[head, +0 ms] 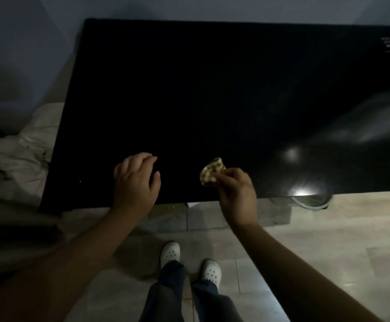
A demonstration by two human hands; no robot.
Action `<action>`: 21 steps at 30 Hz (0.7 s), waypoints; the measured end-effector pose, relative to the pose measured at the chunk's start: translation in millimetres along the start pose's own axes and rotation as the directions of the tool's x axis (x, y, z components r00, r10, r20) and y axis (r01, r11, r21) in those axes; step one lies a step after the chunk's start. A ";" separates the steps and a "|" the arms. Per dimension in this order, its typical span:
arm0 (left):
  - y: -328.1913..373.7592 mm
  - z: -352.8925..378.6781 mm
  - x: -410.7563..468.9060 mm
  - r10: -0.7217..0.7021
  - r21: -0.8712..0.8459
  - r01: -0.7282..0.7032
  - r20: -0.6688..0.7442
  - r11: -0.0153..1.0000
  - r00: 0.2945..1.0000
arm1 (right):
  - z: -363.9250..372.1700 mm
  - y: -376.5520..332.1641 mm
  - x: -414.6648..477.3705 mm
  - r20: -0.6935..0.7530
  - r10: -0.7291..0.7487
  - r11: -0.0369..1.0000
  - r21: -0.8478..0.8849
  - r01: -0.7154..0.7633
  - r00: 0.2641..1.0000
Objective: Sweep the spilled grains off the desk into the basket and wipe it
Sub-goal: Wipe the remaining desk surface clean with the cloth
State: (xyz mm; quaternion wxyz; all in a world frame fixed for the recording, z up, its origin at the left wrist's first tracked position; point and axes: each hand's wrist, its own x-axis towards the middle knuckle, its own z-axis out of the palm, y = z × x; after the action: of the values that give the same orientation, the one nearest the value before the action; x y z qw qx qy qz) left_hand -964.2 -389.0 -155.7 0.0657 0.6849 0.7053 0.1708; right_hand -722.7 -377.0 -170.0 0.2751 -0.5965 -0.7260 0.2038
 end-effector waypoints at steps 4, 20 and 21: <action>15.8 -13.4 -44.2 -0.133 0.001 0.133 0.056 0.991 0.990 | -5.5 -11.6 -53.5 0.249 -0.029 0.982 0.188 -0.019 0.968; 8.3 -98.1 -67.3 -0.233 -0.111 0.246 0.115 0.963 0.966 | -65.6 -87.7 12.7 0.074 0.130 0.936 0.319 -0.147 0.989; 1.4 -103.9 -62.9 -0.225 -0.125 0.239 0.117 0.963 0.967 | -65.0 -92.5 19.5 0.063 0.141 0.936 0.317 -0.154 0.988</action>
State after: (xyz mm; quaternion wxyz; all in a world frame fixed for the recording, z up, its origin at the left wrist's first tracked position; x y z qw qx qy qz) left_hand -993.4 -466.9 -67.2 0.1682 0.5993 0.7629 0.1750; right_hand -753.3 -379.0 -59.5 0.3379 -0.5924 -0.6417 0.3508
